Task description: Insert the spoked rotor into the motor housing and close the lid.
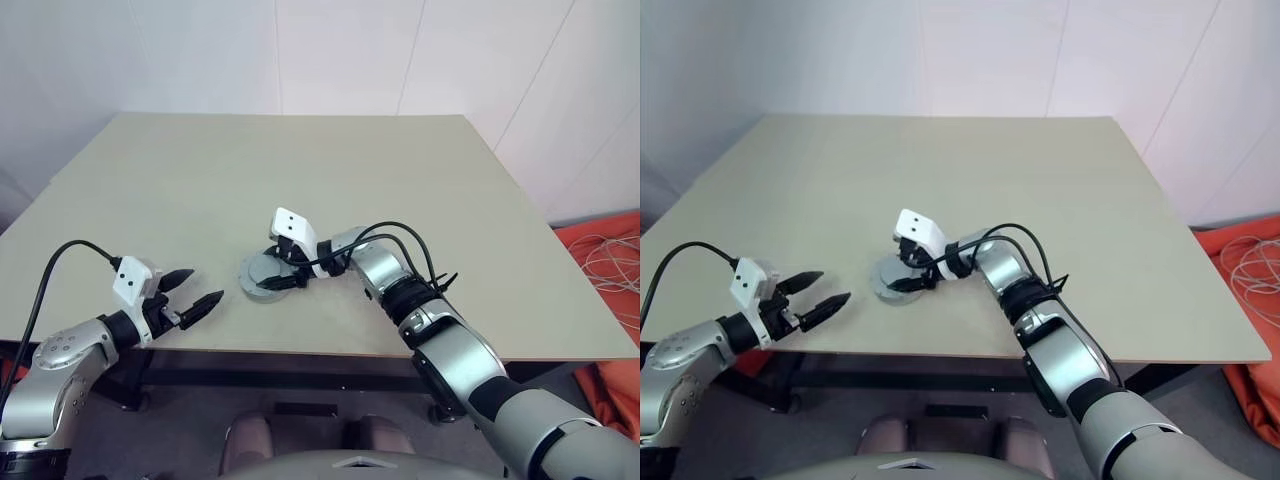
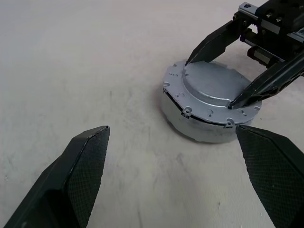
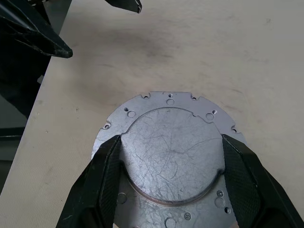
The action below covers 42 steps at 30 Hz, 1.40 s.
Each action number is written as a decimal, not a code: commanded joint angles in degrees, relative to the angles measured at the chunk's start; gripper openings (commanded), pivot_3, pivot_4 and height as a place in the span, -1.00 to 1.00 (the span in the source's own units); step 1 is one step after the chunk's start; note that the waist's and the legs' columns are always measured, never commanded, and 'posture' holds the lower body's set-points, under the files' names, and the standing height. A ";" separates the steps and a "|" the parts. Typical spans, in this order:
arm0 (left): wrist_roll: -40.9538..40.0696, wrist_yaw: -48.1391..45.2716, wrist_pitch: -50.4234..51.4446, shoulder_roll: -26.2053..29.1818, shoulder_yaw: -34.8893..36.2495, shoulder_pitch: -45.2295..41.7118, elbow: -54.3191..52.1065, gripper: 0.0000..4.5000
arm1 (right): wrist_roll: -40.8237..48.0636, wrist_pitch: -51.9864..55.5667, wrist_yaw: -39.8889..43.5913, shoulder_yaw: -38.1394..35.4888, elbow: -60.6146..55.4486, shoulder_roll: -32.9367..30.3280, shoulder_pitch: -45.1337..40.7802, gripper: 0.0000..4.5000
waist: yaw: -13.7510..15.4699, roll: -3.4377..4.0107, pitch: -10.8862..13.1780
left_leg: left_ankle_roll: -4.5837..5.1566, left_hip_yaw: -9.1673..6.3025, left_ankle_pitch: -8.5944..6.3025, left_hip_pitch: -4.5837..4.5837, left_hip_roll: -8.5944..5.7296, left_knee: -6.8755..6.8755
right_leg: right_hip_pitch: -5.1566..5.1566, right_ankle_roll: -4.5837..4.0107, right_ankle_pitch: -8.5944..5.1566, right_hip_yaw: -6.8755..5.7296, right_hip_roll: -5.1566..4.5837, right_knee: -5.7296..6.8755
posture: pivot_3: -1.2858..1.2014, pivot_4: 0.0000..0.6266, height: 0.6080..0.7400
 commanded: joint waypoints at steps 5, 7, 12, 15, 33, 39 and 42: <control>-0.98 0.01 -0.06 0.54 0.93 0.01 -2.57 1.00 | -1.57 0.90 0.01 1.03 -0.47 -0.37 -0.80 0.38 | 0.01 0.00 0.00 | 0.00 0.00 0.00 0.05 0.00 0.00 | 0.06 0.00 0.00 0.00 0.00 0.00 | 0.03 -1.00 1.00; -1.03 0.02 0.06 0.58 1.03 0.07 -2.54 1.00 | -2.03 1.22 0.69 1.78 -0.65 -0.55 -0.74 0.38 | 0.01 0.00 0.00 | 0.00 0.00 0.00 0.10 0.00 0.00 | 0.10 0.00 0.00 0.00 0.00 0.00 | 0.03 -1.00 1.00; -1.04 0.04 0.27 0.63 0.97 0.07 -2.55 1.00 | -2.89 2.21 0.29 2.65 -0.47 -0.60 -0.98 0.38 | 0.01 0.00 0.00 | 0.00 0.00 0.00 0.12 0.00 -0.01 | 0.13 0.01 -0.01 0.00 0.00 -0.01 | 0.03 -1.00 1.00; -0.95 0.10 0.38 0.62 0.97 -0.04 -2.55 1.00 | -4.11 4.40 0.42 3.82 -0.38 -0.96 -1.51 0.38 | 0.00 0.01 0.00 | 0.00 0.00 0.00 0.13 0.00 -0.01 | 0.13 0.01 -0.01 0.00 0.00 -0.01 | 0.03 -1.00 1.00; -1.52 1.32 2.07 1.78 3.93 -0.61 -1.43 1.00 | -4.89 7.15 -1.20 5.07 0.83 -1.01 -2.07 0.38 | 0.04 0.06 0.01 | 0.00 -0.02 0.00 0.36 -0.05 -0.02 | 0.31 0.11 -0.07 0.05 -0.01 -0.01 | 0.03 -1.00 1.00; -3.43 1.55 4.45 0.01 1.66 -4.00 -0.64 0.83 | -4.67 7.22 -1.45 4.98 0.63 -0.87 -1.88 0.38 | 0.07 0.07 0.01 | 0.00 -0.03 0.00 0.42 -0.06 -0.03 | 0.35 0.12 -0.07 0.06 -0.01 0.00 | 0.03 -1.00 1.00; -1.40 2.33 3.25 -0.89 0.08 -6.85 1.47 0.45 | -4.65 7.16 -1.64 4.93 0.71 -0.81 -1.91 0.38 | 0.06 0.07 0.00 | 0.00 -0.03 0.00 0.44 -0.06 -0.03 | 0.36 0.11 -0.07 0.06 -0.01 0.00 | 0.03 -1.00 1.00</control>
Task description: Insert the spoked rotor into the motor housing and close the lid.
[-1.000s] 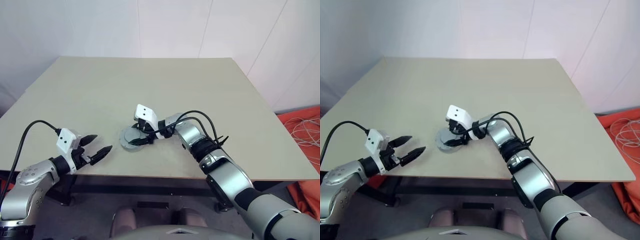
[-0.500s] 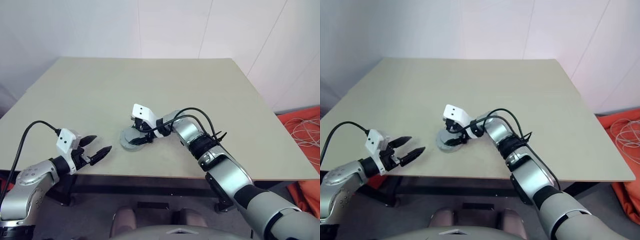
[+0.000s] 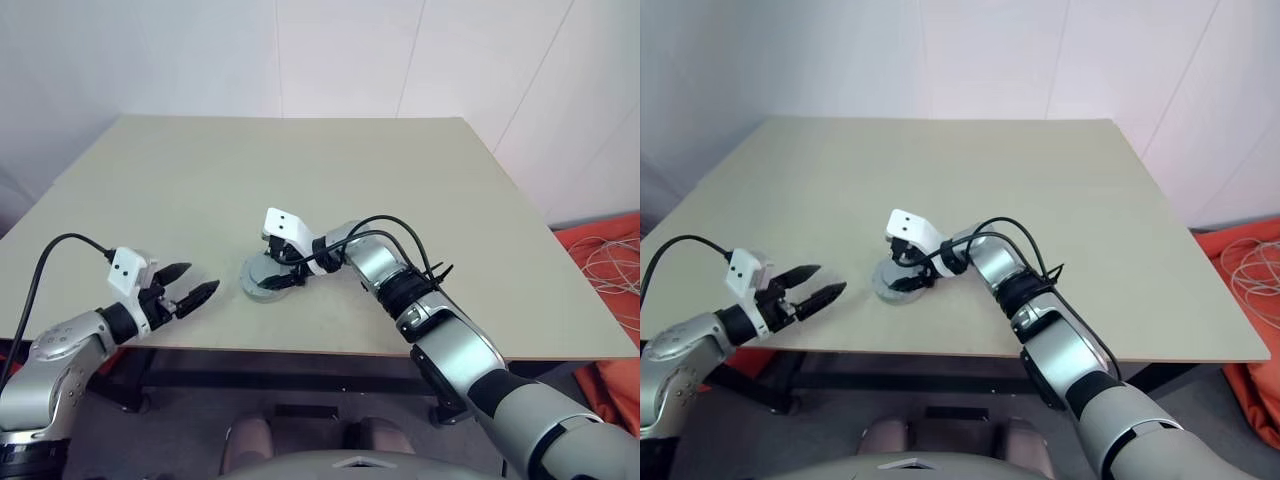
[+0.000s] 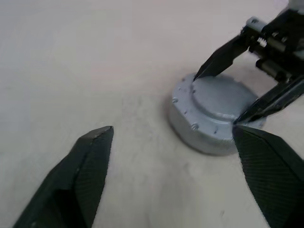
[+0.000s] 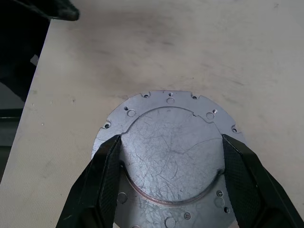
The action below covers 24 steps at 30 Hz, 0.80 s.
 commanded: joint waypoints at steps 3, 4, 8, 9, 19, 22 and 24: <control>3.17 2.12 -2.78 -1.24 -3.01 -6.04 3.59 -0.01 | -2.39 1.12 -0.73 1.41 1.75 -0.78 0.65 0.38 | 0.00 0.01 0.00 | 0.00 0.00 0.00 0.03 -0.03 -0.04 | 0.02 0.00 0.00 0.01 -0.01 0.00 | 0.03 -1.00 1.00; 4.12 2.67 -3.23 -1.49 -3.71 -7.12 4.63 -0.17 | -2.38 1.15 -0.72 1.40 1.66 -0.84 0.73 0.38 | 0.00 0.01 0.00 | 0.00 0.00 0.00 0.03 -0.03 -0.05 | 0.02 0.00 0.00 0.01 -0.01 -0.01 | 0.03 -1.00 1.00; 7.23 4.76 -4.16 -3.27 -6.99 -11.02 8.30 -0.78 | -2.34 1.37 -0.74 1.41 1.32 -0.96 1.05 0.38 | -0.01 0.00 -0.01 | -0.02 0.00 0.01 0.09 -0.07 -0.15 | 0.04 0.00 0.00 0.04 -0.02 -0.01 | 0.03 -1.00 1.00; 7.50 5.26 -3.82 -3.81 -7.60 -11.55 8.55 -0.95 | -2.34 1.43 -0.76 1.43 1.24 -0.96 1.11 0.38 | -0.01 0.00 -0.01 | -0.02 -0.01 0.01 0.09 -0.08 -0.15 | 0.04 0.00 0.00 0.04 -0.02 -0.01 | 0.03 -1.00 1.00; 10.36 7.56 -1.56 -6.89 -12.61 -13.54 10.64 -1.00 | -2.13 1.98 -1.01 1.29 0.53 -0.90 1.37 0.38 | -0.03 0.01 -0.01 | -0.04 0.00 0.03 0.10 -0.09 -0.23 | 0.03 -0.01 0.00 0.04 -0.03 -0.01 | 0.03 -1.00 1.00; 10.84 7.93 -0.30 -7.00 -13.45 -13.38 10.64 -1.00 | -2.08 2.14 -0.93 1.32 0.28 -0.87 1.39 0.38 | -0.02 0.01 -0.02 | -0.04 -0.01 0.03 0.10 -0.10 -0.23 | 0.03 0.00 0.00 0.04 -0.04 -0.01 | 0.03 -1.00 1.00; 11.68 8.41 0.09 -6.76 -13.98 -12.91 10.65 -1.00 | -2.08 2.25 -0.83 1.37 0.04 -0.93 1.50 0.38 | -0.02 0.02 -0.02 | -0.04 0.00 0.03 0.11 -0.10 -0.23 | 0.03 0.00 0.00 0.04 -0.04 -0.01 | 0.03 -1.00 1.00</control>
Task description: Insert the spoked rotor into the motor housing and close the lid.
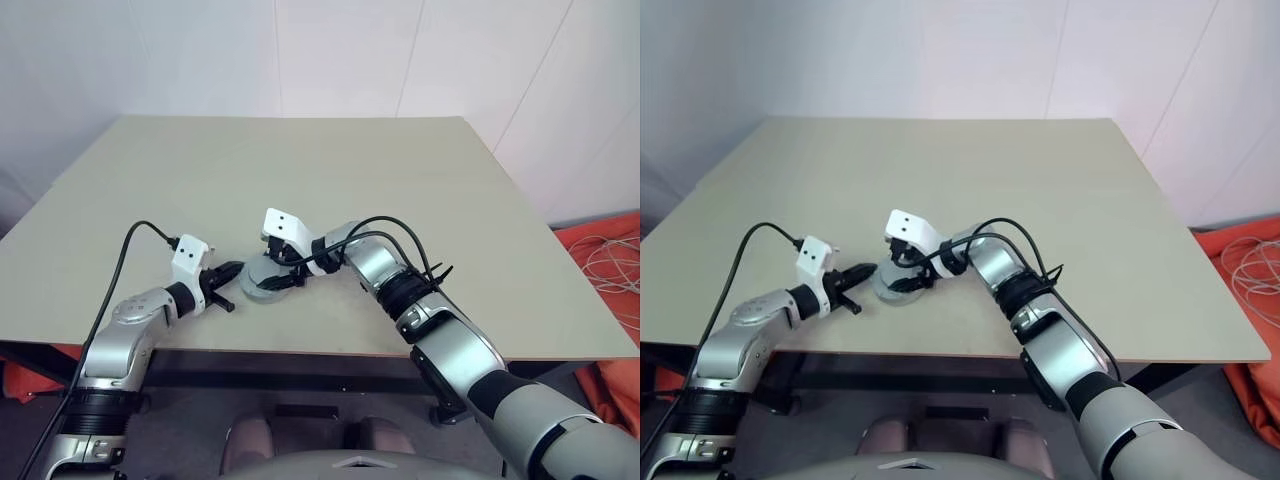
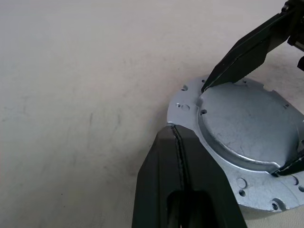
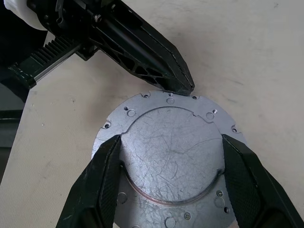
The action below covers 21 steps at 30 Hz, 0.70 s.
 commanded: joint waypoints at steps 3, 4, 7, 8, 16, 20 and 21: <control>1.80 1.27 1.25 0.27 -1.17 0.03 -0.63 -1.00 | -2.16 1.62 -0.69 1.30 0.80 -1.00 1.16 0.38 | 0.00 0.02 -0.01 | 0.00 -0.01 0.00 0.04 -0.02 0.00 | 0.04 0.01 0.00 0.00 -0.02 -0.01 | 0.03 -1.00 1.00; 1.84 1.29 1.36 0.23 -1.23 0.07 -0.65 -1.00 | -2.16 1.66 -0.67 1.31 0.82 -1.01 1.15 0.38 | 0.00 0.03 -0.02 | 0.00 -0.01 0.00 0.05 -0.02 0.00 | 0.05 0.01 0.00 0.00 -0.02 -0.01 | 0.03 -1.00 1.00; 1.60 1.04 2.02 0.22 -1.46 0.07 -0.78 -1.00 | -2.12 1.80 -0.41 1.37 0.83 -1.06 1.12 0.38 | 0.01 0.05 -0.03 | 0.00 -0.02 0.00 0.06 -0.02 -0.01 | 0.05 0.01 -0.01 0.00 -0.02 -0.03 | 0.03 -1.00 1.00; 1.44 0.88 2.26 0.23 -1.54 0.05 -0.84 -1.00 | -2.10 1.85 -0.32 1.37 0.83 -1.08 1.10 0.38 | 0.01 0.07 -0.04 | 0.00 -0.02 0.00 0.06 -0.02 -0.01 | 0.06 0.01 -0.01 0.00 -0.02 -0.03 | 0.03 -1.00 1.00; 1.34 1.14 3.35 -0.13 -1.92 -0.40 -1.42 -1.00 | -1.78 2.42 0.39 1.37 0.08 -1.29 1.00 0.38 | 0.07 0.15 -0.08 | 0.00 -0.02 0.00 0.06 -0.03 -0.04 | 0.07 0.02 -0.01 0.00 -0.03 -0.09 | 0.03 -1.00 1.00; 1.71 0.85 3.43 0.07 -2.47 -0.71 -1.56 -1.00 | -0.65 4.55 2.51 1.07 -1.91 -1.92 1.32 0.71 | 0.16 0.15 -0.08 | 0.00 -0.03 0.00 0.04 -0.05 -0.06 | 0.08 0.02 -0.01 0.00 -0.04 -0.16 | 0.03 -1.00 1.00; 1.71 0.84 3.54 0.07 -2.59 -0.84 -1.64 -1.00 | 0.06 5.97 3.24 0.70 -2.94 -2.10 1.45 0.82 | 0.17 0.15 -0.09 | 0.00 -0.03 0.00 0.03 -0.05 -0.07 | 0.09 0.02 -0.01 0.00 -0.04 -0.19 | 0.03 -1.00 1.00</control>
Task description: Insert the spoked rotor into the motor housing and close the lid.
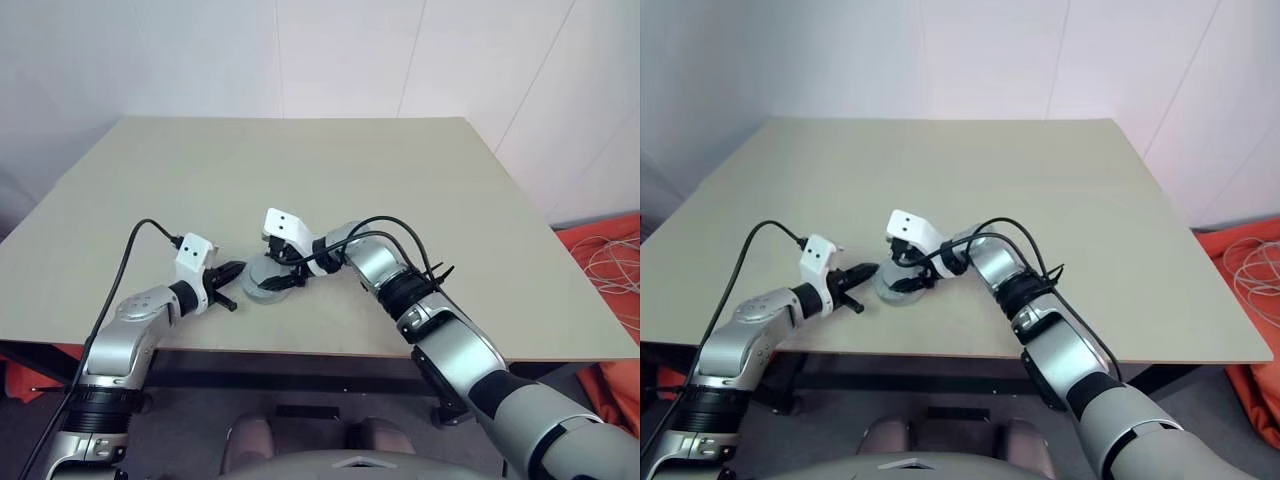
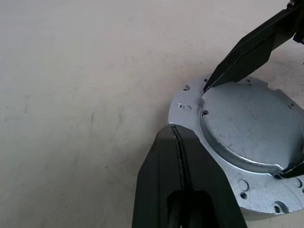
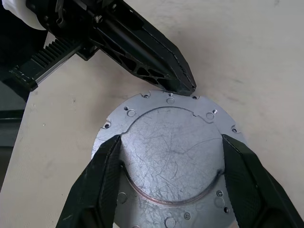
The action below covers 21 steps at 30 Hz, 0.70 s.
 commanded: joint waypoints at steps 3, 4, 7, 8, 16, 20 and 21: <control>0.72 -0.34 1.25 0.14 -1.66 -0.40 -0.61 -1.00 | 1.56 6.82 4.22 -0.10 -4.90 -2.12 1.87 0.99 | 0.03 0.00 0.00 | 0.00 0.00 0.00 -0.02 0.00 -0.03 | 0.01 0.00 0.00 0.00 0.01 -0.06 | 0.03 -1.00 1.00; 0.72 -0.31 1.35 0.11 -1.73 -0.52 -0.61 -1.00 | 1.91 7.64 4.35 -0.46 -5.96 -2.49 1.99 0.99 | 0.04 0.00 0.00 | 0.00 0.01 0.00 -0.03 0.00 -0.06 | 0.01 0.00 0.00 0.00 0.01 -0.07 | 0.03 -1.00 1.00; 0.66 -0.36 1.52 0.08 -1.83 -0.66 -0.67 -1.00 | 3.10 10.36 3.41 -2.27 -8.14 -3.55 1.86 0.99 | 0.06 0.00 0.00 | 0.00 0.02 0.00 -0.07 0.00 -0.11 | -0.02 0.00 0.00 0.00 0.01 -0.11 | 0.03 -1.00 1.00; 0.64 -0.47 1.55 0.14 -1.84 -0.63 -0.70 -1.00 | 4.36 12.59 3.46 -3.64 -9.52 -4.13 1.79 0.99 | 0.07 0.00 0.00 | 0.00 0.03 0.00 -0.09 0.00 -0.11 | -0.04 0.00 0.00 0.00 0.01 -0.11 | 0.03 -1.00 1.00; 0.52 -0.94 1.73 0.56 -1.91 -0.30 -0.80 -1.00 | 14.42 36.68 -0.08 -14.91 -18.32 -9.29 3.28 0.99 | 0.37 -0.01 0.01 | 0.00 0.04 0.01 -0.25 0.01 -0.14 | -0.15 -0.02 0.01 -0.02 0.04 -0.17 | 0.03 -1.00 1.00; 0.51 -1.27 1.74 0.74 -1.90 0.05 -0.81 -1.00 | 21.54 59.40 -0.80 -17.37 -24.72 -11.75 6.63 0.99 | 0.88 -0.01 0.00 | 0.00 0.04 0.01 -0.28 0.01 -0.19 | -0.13 -0.01 0.01 -0.03 0.06 -0.33 | 0.03 -1.00 1.00; 0.47 -1.38 1.80 0.79 -1.89 0.10 -0.83 -1.00 | 22.94 63.81 -2.00 -19.11 -25.08 -11.34 7.04 0.99 | 0.93 0.00 0.00 | 0.00 0.04 0.01 -0.29 0.01 -0.21 | -0.12 -0.02 0.02 -0.03 0.06 -0.37 | 0.03 -1.00 1.00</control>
